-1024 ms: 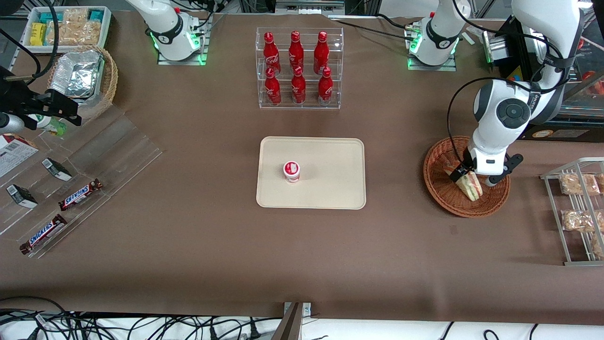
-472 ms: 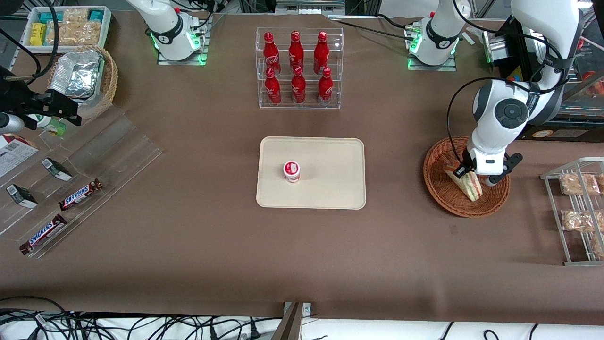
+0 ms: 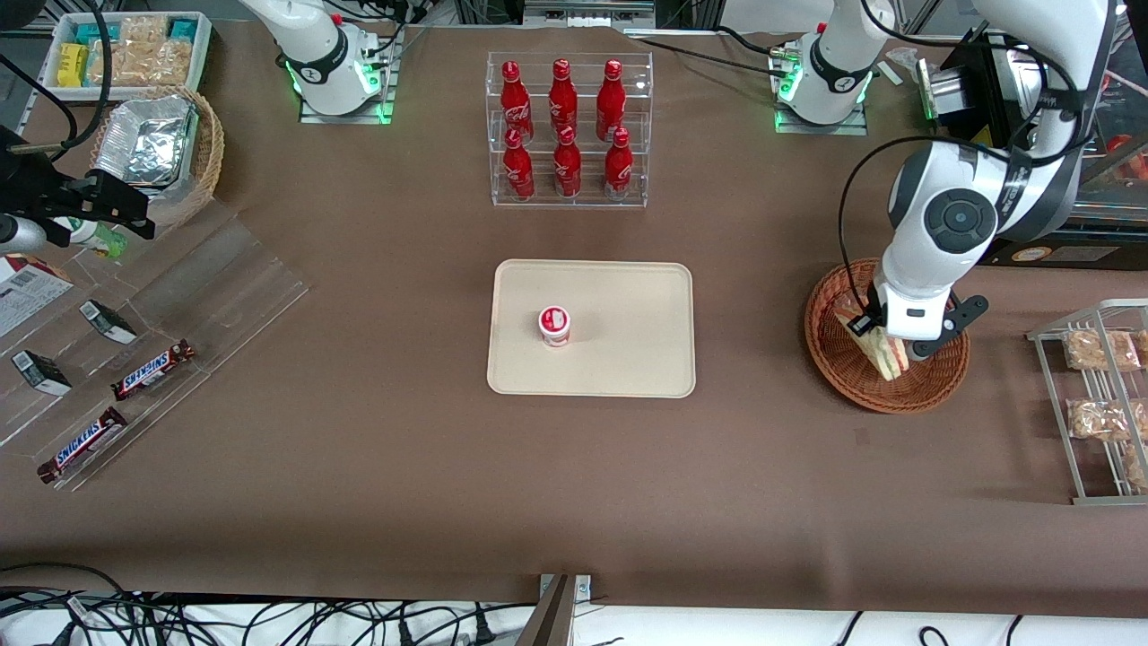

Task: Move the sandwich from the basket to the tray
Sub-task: 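Lift the sandwich and carry it over the cream tray, then lower the sandwich onto the tray beside the yogurt bottle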

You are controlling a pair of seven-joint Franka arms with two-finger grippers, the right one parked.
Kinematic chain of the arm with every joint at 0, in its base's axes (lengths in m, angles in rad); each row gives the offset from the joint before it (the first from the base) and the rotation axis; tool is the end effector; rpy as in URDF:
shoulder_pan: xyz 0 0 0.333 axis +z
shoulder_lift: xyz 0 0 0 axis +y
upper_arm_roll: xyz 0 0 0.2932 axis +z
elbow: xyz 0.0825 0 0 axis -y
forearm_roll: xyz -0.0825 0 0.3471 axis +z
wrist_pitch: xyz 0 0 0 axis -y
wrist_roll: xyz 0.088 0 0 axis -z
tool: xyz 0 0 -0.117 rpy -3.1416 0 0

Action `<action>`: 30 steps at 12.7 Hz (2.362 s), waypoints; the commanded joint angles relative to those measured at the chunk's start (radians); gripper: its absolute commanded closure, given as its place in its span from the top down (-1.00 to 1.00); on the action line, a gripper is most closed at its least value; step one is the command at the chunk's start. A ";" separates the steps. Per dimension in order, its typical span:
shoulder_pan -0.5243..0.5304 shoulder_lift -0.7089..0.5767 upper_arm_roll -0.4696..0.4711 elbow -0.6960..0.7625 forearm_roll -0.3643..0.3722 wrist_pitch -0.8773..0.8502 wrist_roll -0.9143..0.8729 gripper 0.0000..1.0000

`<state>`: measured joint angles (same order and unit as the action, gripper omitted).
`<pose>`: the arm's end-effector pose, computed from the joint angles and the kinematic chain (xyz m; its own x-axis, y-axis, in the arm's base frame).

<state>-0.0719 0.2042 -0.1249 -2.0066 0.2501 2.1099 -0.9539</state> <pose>0.5371 -0.0916 0.3389 0.8163 0.5722 0.0792 0.5759 -0.7953 -0.1895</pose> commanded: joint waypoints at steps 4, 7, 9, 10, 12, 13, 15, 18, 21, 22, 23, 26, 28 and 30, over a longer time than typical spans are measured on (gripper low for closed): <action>0.009 -0.011 -0.211 0.221 -0.162 -0.252 0.208 -0.36; 0.000 0.000 -0.286 0.204 -0.215 -0.164 0.294 -0.36; 0.001 0.018 -0.353 0.146 -0.219 -0.047 0.294 -0.36; -0.002 0.032 -0.360 0.117 -0.219 0.025 0.287 -0.36; -0.015 0.073 -0.377 0.075 -0.218 0.143 0.268 -0.36; -0.034 0.084 -0.377 0.048 -0.206 0.200 0.238 -0.36; -0.066 0.104 -0.375 -0.001 -0.203 0.300 0.201 -0.34; -0.088 0.147 -0.375 -0.017 -0.082 0.355 0.086 -0.34; -0.101 0.222 -0.377 -0.011 0.101 0.412 -0.076 -0.34; -0.101 0.234 -0.377 -0.008 0.138 0.412 -0.109 -0.34; -0.101 0.236 -0.377 -0.006 0.146 0.413 -0.112 -0.34; -0.106 0.262 -0.375 0.018 0.147 0.413 -0.117 -0.34; -0.112 0.270 -0.375 0.025 0.149 0.413 -0.120 -0.34; -0.124 0.291 -0.372 0.041 0.150 0.413 -0.134 -0.34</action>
<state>-0.1794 0.4569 -0.4980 -2.0051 0.3639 2.5246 -1.0474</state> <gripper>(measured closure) 0.670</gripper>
